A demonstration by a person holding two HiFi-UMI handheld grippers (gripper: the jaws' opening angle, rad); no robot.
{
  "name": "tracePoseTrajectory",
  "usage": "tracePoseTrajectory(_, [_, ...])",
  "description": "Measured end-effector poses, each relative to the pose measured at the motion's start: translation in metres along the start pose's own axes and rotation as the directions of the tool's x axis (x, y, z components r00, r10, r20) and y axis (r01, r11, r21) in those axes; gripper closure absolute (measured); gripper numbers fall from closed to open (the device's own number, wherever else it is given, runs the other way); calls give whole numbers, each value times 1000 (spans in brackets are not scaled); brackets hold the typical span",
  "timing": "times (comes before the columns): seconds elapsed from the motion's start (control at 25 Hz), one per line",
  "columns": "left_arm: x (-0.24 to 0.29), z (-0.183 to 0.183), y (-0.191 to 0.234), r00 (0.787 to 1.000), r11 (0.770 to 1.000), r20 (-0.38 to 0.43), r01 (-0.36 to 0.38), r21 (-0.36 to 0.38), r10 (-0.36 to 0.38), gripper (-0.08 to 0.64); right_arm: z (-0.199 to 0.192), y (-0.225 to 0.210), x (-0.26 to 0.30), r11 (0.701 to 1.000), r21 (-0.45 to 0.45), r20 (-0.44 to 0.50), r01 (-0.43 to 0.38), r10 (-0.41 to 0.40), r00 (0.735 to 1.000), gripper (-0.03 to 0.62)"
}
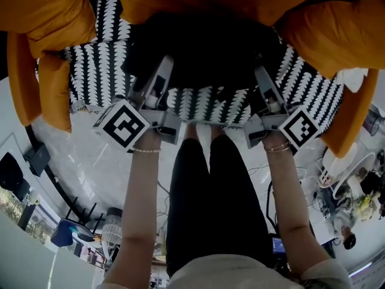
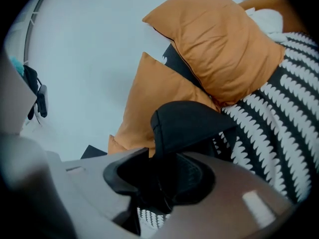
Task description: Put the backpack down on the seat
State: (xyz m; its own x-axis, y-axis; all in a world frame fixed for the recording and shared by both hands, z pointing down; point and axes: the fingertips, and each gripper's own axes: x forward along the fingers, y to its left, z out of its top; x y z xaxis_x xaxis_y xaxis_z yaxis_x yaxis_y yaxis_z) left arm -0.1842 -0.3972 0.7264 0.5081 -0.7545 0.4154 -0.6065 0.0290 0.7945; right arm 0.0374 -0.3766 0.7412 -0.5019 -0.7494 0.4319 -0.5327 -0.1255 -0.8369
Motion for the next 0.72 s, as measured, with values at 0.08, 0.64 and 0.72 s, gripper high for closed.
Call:
tracePoseTrajectory(0.08, [-1, -3, 8, 1000, 1000, -14, -16, -3, 16, 387, -2, -2, 1, 999, -7, 4, 33, -33, 999, 431])
tracePoseTrajectory(0.64, [-31, -7, 23, 992, 992, -43, -121, -45, 119, 265, -26, 9, -13, 995, -10, -50, 104, -104, 993, 350])
tracePoseTrajectory(0.72, [-41, -6, 19, 992, 991, -40, -119, -59, 116, 265, -29, 12, -18, 994, -7, -66, 107, -107, 992, 350])
